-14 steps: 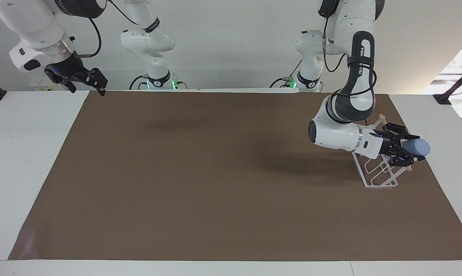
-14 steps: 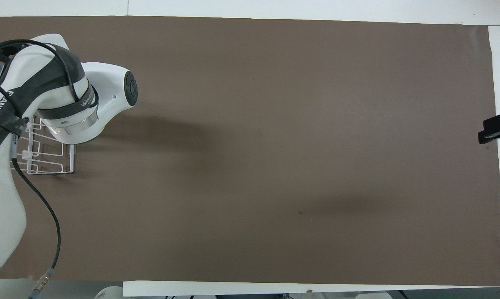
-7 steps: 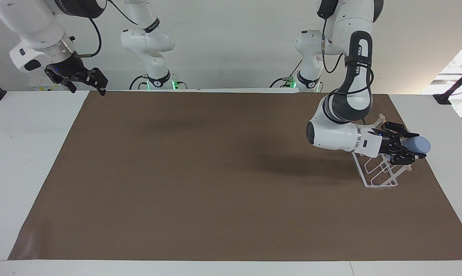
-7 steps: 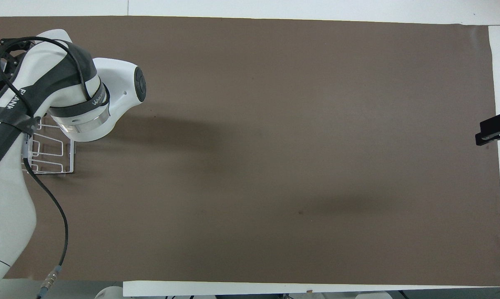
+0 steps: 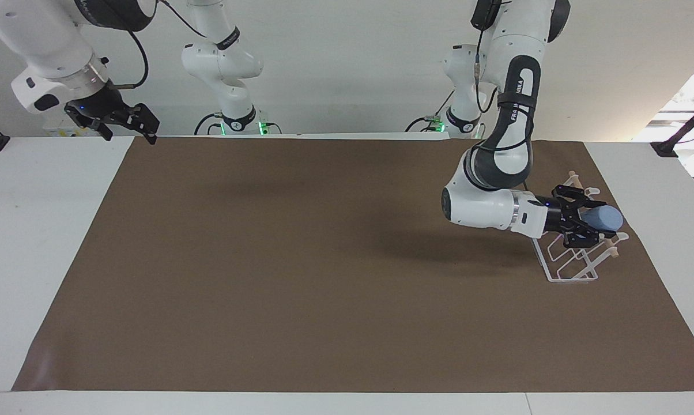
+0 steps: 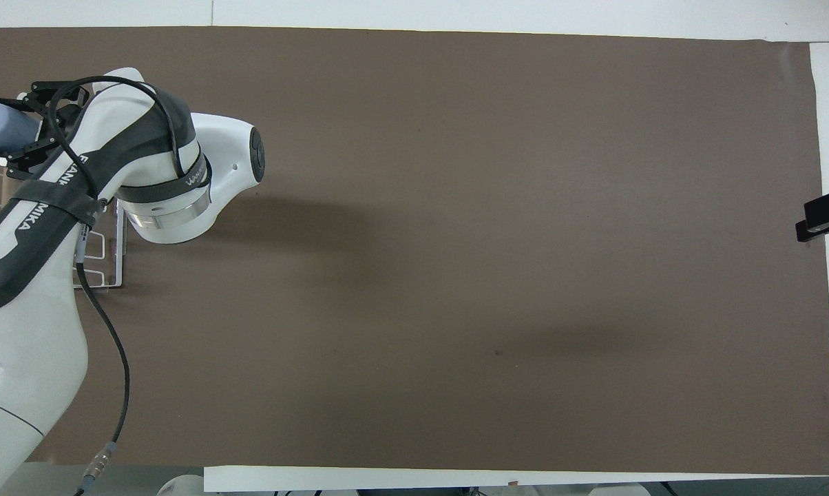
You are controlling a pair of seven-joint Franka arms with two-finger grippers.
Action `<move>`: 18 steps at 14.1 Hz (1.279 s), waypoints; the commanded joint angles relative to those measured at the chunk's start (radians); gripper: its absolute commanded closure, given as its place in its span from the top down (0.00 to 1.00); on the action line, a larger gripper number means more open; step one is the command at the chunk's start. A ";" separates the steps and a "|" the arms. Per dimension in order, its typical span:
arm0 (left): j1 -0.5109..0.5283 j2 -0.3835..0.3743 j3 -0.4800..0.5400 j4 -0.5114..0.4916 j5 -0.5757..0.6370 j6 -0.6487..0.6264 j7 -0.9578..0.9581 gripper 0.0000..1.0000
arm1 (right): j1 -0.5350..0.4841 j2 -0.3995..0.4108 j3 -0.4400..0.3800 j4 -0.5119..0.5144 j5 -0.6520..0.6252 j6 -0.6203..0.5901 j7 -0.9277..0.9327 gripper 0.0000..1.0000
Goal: Hang cup on cup holder
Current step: 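Lower the cup onto the wire rack peg with the left gripper, then open the left gripper and withdraw it from the rack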
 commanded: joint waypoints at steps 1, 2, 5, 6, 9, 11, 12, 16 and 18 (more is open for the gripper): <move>0.014 -0.004 0.001 -0.035 -0.003 0.007 -0.048 0.00 | -0.020 -0.003 0.009 0.007 0.016 -0.014 -0.037 0.99; 0.014 -0.004 0.001 -0.049 -0.003 0.010 -0.064 0.00 | -0.019 -0.003 0.009 0.006 0.016 -0.013 -0.066 0.99; 0.032 -0.009 -0.001 -0.078 -0.003 0.034 -0.092 0.00 | -0.019 -0.009 0.011 -0.004 0.016 -0.014 -0.080 0.99; 0.035 -0.009 -0.003 -0.078 -0.003 0.046 -0.092 0.00 | -0.019 -0.009 0.009 -0.004 0.016 -0.014 -0.080 0.99; 0.060 -0.006 -0.006 -0.084 -0.052 0.123 -0.121 0.09 | -0.022 -0.012 0.009 -0.008 0.017 -0.019 -0.080 0.99; 0.061 -0.004 -0.006 -0.078 -0.086 0.142 -0.120 0.26 | -0.024 -0.012 0.008 -0.010 0.017 -0.019 -0.080 0.99; 0.063 -0.001 -0.006 -0.069 -0.098 0.142 -0.115 0.56 | -0.024 -0.012 0.008 -0.008 0.017 -0.019 -0.080 0.99; 0.064 0.034 -0.004 0.020 -0.100 0.171 -0.108 1.00 | -0.022 -0.012 0.008 -0.010 0.017 -0.019 -0.078 0.99; 0.029 0.025 -0.006 0.021 -0.151 0.156 -0.118 1.00 | -0.024 -0.013 0.008 -0.008 0.017 -0.019 -0.078 0.99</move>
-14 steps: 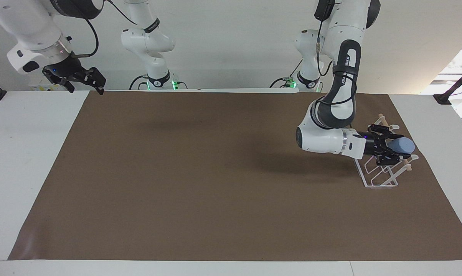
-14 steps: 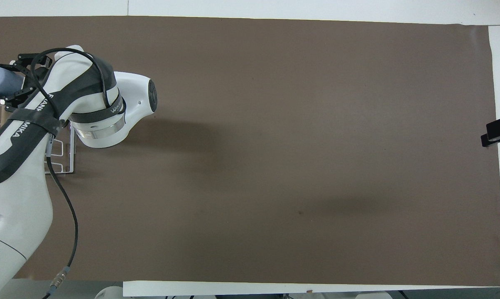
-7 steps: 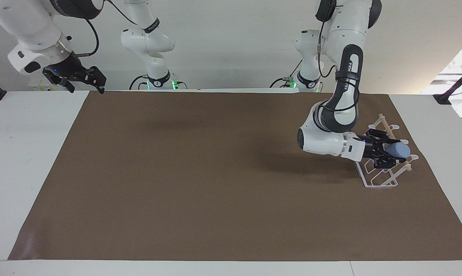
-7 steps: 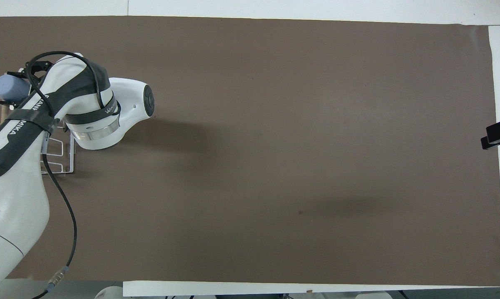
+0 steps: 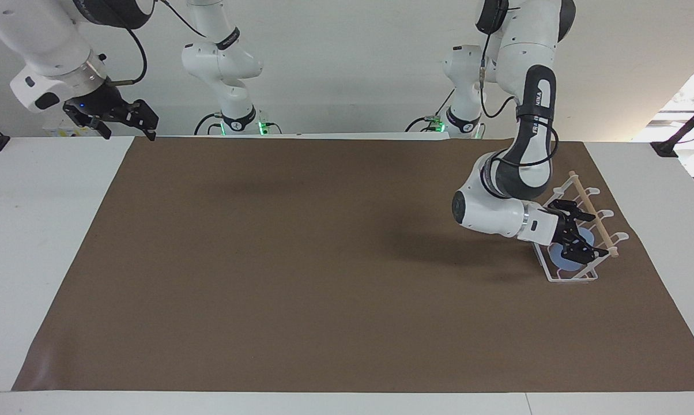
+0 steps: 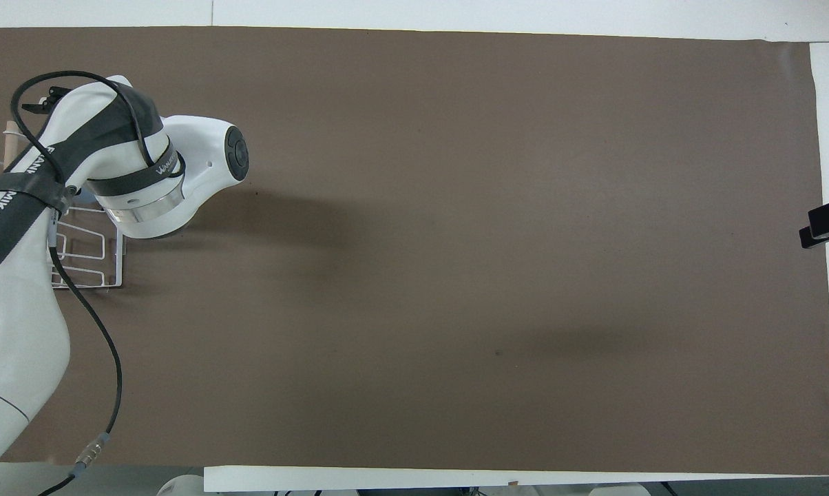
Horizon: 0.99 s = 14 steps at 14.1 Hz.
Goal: Hang cup on cup holder
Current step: 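Open the left gripper and withdraw it from the rack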
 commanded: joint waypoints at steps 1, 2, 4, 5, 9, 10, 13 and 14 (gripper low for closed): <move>-0.035 -0.003 -0.002 0.042 -0.125 -0.002 0.003 1.00 | -0.018 -0.013 0.007 -0.010 0.017 -0.006 -0.021 0.99; -0.036 -0.041 -0.003 0.050 -0.165 0.012 0.034 0.99 | -0.018 -0.013 0.007 -0.010 0.017 -0.006 -0.022 0.99; -0.003 -0.164 0.000 0.048 -0.292 0.117 0.177 0.99 | -0.018 -0.013 0.007 -0.010 0.017 -0.006 -0.022 0.99; 0.032 -0.211 0.000 0.048 -0.367 0.153 0.275 0.99 | -0.018 -0.013 0.007 -0.010 0.017 -0.006 -0.022 0.99; 0.126 -0.255 0.008 0.168 -0.642 0.205 0.847 1.00 | -0.018 -0.013 0.007 -0.010 0.017 -0.006 -0.021 0.99; 0.163 -0.256 0.006 0.182 -0.731 0.211 0.955 1.00 | -0.018 -0.013 0.007 -0.010 0.017 -0.006 -0.021 0.99; 0.235 -0.291 0.009 0.180 -0.989 0.216 1.315 1.00 | -0.018 -0.013 0.007 -0.010 0.017 -0.006 -0.021 0.99; 0.259 -0.299 0.009 0.180 -1.071 0.196 1.459 1.00 | -0.017 -0.013 0.009 -0.010 0.017 -0.003 -0.019 0.99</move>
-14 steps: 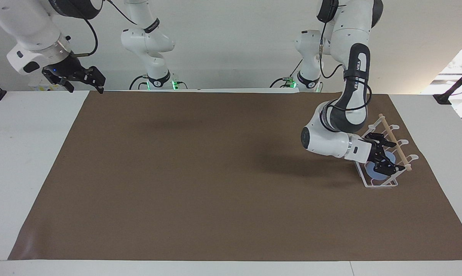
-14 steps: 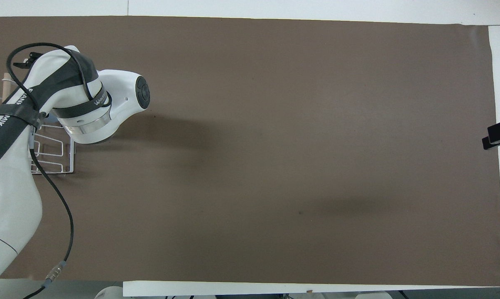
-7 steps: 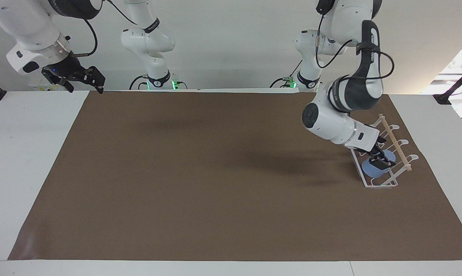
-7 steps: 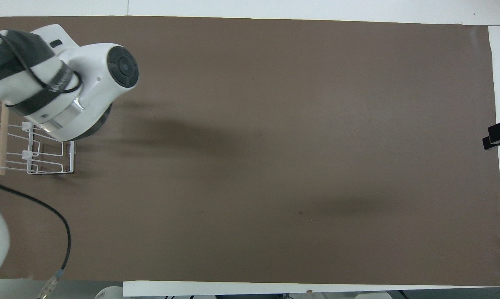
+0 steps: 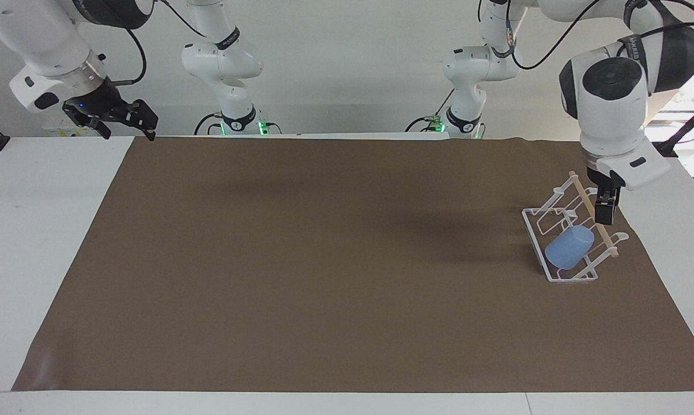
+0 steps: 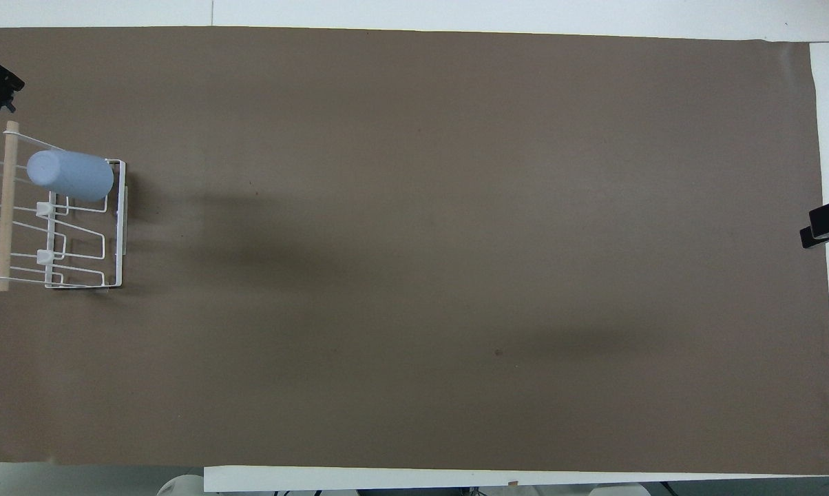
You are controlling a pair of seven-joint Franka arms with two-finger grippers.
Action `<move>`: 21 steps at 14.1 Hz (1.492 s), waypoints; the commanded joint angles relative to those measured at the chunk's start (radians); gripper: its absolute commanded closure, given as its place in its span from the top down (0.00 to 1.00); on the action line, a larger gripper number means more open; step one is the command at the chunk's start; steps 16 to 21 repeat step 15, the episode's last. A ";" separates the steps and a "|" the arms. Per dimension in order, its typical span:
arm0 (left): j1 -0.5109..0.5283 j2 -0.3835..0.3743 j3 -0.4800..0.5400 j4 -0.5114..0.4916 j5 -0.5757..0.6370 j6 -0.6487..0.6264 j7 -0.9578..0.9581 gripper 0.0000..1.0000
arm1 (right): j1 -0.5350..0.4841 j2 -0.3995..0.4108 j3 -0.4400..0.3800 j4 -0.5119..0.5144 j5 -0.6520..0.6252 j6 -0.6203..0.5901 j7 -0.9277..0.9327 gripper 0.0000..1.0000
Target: Hang cup on cup holder
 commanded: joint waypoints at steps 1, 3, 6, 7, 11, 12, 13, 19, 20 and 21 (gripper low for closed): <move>0.060 -0.034 0.001 0.000 -0.209 -0.041 0.377 1.00 | -0.016 -0.013 0.007 -0.010 0.017 -0.003 -0.021 0.99; 0.071 -0.038 0.009 0.007 -0.298 -0.135 0.628 1.00 | -0.016 -0.013 0.009 -0.010 0.017 -0.006 -0.021 0.99; 0.082 -0.038 0.016 0.073 -0.405 -0.296 0.915 1.00 | -0.017 -0.013 0.007 -0.011 0.017 -0.006 -0.021 0.99; 0.080 -0.041 0.018 0.083 -0.410 -0.319 0.952 1.00 | -0.017 -0.013 0.007 -0.011 0.017 -0.006 -0.021 0.99; 0.059 -0.058 -0.006 0.095 -0.414 -0.310 0.905 1.00 | -0.017 -0.016 0.007 -0.013 0.017 -0.006 -0.021 0.99; 0.034 -0.058 -0.014 0.096 -0.413 -0.300 0.823 1.00 | -0.017 -0.018 0.007 -0.017 0.017 -0.006 -0.022 0.99; 0.028 -0.054 -0.014 0.098 -0.404 -0.293 0.816 1.00 | -0.017 -0.018 0.007 -0.017 0.017 -0.006 -0.022 0.99; 0.031 -0.043 -0.013 0.135 -0.402 -0.301 0.853 1.00 | -0.017 -0.018 0.007 -0.017 0.017 -0.006 -0.022 0.99; 0.031 -0.043 -0.013 0.135 -0.402 -0.301 0.853 1.00 | -0.017 -0.018 0.007 -0.017 0.017 -0.006 -0.022 0.99; 0.031 -0.043 -0.013 0.135 -0.402 -0.301 0.853 1.00 | -0.017 -0.018 0.007 -0.017 0.017 -0.006 -0.022 0.99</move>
